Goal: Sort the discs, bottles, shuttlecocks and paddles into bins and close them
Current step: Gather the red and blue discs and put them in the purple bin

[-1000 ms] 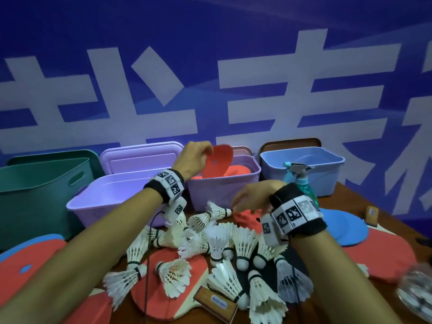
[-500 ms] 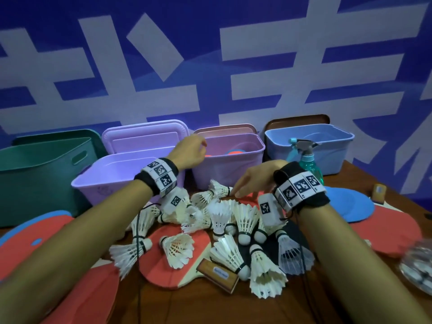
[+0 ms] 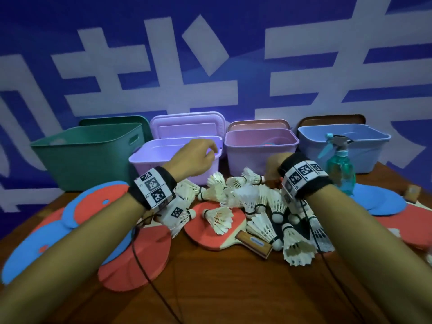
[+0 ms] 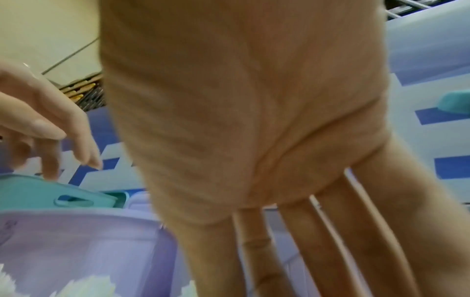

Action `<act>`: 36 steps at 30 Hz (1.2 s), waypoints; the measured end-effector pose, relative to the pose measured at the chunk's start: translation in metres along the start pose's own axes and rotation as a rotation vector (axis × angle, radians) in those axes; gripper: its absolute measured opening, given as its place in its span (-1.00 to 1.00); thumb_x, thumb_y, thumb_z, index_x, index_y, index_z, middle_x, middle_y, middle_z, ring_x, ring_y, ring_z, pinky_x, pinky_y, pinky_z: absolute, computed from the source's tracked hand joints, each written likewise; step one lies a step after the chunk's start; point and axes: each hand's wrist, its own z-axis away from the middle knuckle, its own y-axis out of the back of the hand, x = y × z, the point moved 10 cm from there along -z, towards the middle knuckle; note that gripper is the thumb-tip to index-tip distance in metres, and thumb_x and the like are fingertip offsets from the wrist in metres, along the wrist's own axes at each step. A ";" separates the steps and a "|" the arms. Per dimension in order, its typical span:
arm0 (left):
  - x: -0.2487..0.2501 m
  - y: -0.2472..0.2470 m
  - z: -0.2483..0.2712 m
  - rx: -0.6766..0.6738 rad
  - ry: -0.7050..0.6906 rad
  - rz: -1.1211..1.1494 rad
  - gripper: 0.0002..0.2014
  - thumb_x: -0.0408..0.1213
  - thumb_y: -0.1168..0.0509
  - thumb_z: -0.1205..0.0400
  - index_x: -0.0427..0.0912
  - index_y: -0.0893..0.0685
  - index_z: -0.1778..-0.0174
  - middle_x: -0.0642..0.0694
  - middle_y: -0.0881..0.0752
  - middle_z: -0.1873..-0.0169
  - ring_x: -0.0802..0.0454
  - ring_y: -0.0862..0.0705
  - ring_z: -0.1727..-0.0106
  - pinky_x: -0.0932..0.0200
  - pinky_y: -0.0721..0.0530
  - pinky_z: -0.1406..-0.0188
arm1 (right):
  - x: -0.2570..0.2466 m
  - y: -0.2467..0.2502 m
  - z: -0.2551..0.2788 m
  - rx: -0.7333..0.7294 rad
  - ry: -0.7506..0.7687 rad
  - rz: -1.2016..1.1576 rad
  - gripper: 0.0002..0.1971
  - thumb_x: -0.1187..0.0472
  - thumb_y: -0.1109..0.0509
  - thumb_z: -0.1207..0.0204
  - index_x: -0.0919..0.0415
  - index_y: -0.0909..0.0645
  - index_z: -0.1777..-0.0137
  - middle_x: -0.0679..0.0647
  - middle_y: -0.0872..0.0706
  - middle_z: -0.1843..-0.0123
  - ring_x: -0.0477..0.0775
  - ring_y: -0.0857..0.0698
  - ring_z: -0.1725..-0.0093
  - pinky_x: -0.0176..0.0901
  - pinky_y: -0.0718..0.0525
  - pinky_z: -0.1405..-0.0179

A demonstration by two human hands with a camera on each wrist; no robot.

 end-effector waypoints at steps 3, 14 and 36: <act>-0.025 0.010 0.027 -0.008 0.072 -0.028 -0.77 -0.24 -0.20 -0.69 -0.04 -0.75 -0.14 0.03 -0.77 -0.09 -0.05 -0.70 -0.04 0.02 -0.65 -0.04 | 0.004 0.009 0.004 0.103 -0.060 0.066 -0.64 0.04 -0.51 -0.50 0.23 -0.74 -0.22 0.19 -0.78 -0.20 0.17 -0.70 -0.05 -0.04 -0.69 -0.12; -0.134 0.044 0.135 -0.003 0.375 -0.176 -0.89 -0.16 -0.32 -0.50 0.00 -0.66 0.08 -0.06 -0.79 0.09 -0.22 -0.75 0.04 -0.01 -0.71 0.12 | -0.063 0.119 0.086 0.715 -0.009 -0.132 -0.71 0.34 -0.30 -0.57 0.28 -0.58 -0.29 0.26 -0.72 -0.20 0.37 -0.73 -0.19 0.09 -0.58 0.05; -0.170 0.074 0.169 -0.027 0.586 -0.443 -0.79 -0.22 -0.15 -0.74 -0.28 -0.57 0.08 -0.44 -0.74 0.02 -0.45 -0.70 0.02 -0.12 -0.59 0.13 | -0.176 0.131 0.114 0.722 0.513 -0.683 -0.74 0.44 -0.30 -0.30 0.25 -0.71 0.06 0.15 -0.75 0.10 0.25 -0.68 0.07 0.08 -0.72 0.10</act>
